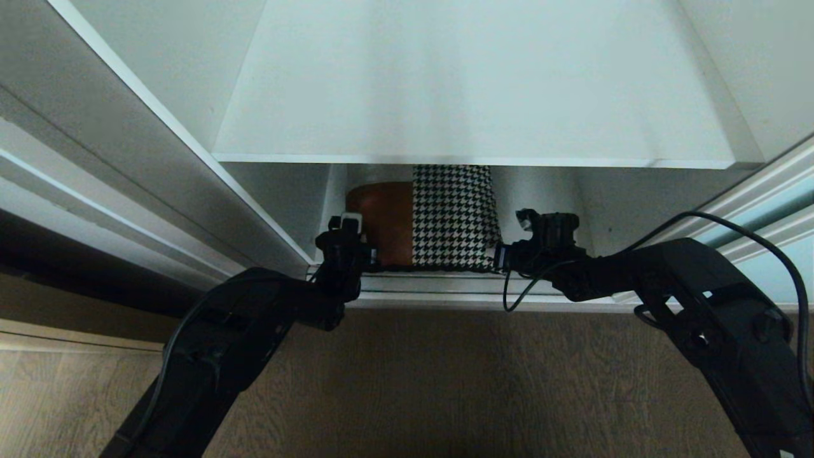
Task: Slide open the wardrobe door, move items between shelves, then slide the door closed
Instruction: Place the pillow on the higher shelf
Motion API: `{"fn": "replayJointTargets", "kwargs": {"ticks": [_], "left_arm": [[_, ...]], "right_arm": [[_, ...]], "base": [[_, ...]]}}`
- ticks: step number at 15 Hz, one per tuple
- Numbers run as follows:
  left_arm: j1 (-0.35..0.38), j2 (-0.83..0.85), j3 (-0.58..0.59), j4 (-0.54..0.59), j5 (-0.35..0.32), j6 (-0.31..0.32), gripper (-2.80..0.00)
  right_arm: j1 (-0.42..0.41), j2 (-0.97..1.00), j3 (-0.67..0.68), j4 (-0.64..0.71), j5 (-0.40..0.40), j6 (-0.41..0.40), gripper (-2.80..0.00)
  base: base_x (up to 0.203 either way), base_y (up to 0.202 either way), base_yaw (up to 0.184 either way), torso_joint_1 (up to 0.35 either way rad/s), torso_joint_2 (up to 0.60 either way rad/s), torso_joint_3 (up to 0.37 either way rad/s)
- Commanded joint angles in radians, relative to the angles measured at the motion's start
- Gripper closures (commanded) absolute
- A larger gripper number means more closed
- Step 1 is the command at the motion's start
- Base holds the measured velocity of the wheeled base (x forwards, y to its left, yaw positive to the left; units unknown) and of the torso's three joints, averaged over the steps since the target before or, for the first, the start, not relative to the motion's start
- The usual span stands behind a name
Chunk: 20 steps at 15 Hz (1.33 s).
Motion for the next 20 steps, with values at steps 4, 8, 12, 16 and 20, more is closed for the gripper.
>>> {"fn": "replayJointTargets", "kwargs": {"ticks": [4, 8, 12, 16, 20], "left_arm": [[0.001, -0.002, 0.000, -0.065, 0.001, -0.002, -2.80], [0.000, -0.008, 0.001, -0.184, 0.004, -0.007, -2.80], [-0.001, -0.035, 0.038, -0.229, 0.038, 0.002, -2.80], [-0.027, -0.136, 0.274, -0.220, -0.040, -0.035, -2.80], [-0.060, -0.228, 0.387, -0.128, -0.088, -0.105, -2.80]], "right_arm": [[0.000, -0.053, 0.065, 0.002, 0.008, 0.002, 0.00], [0.004, -0.137, 0.191, 0.002, 0.066, 0.004, 0.00], [0.056, -0.147, 0.229, 0.003, 0.088, 0.033, 0.00], [0.055, -0.168, 0.284, -0.006, 0.086, 0.036, 0.00], [0.044, -0.185, 0.312, -0.011, 0.086, 0.036, 0.00]], "base": [[0.000, 0.000, 0.000, 0.000, 0.00, 0.000], [0.000, 0.000, 0.000, 0.000, 0.00, 0.000], [0.000, 0.000, 0.000, 0.000, 0.00, 0.000], [0.000, 0.000, 0.000, 0.000, 0.00, 0.000], [0.000, 0.000, 0.000, 0.000, 0.00, 0.000]]}}
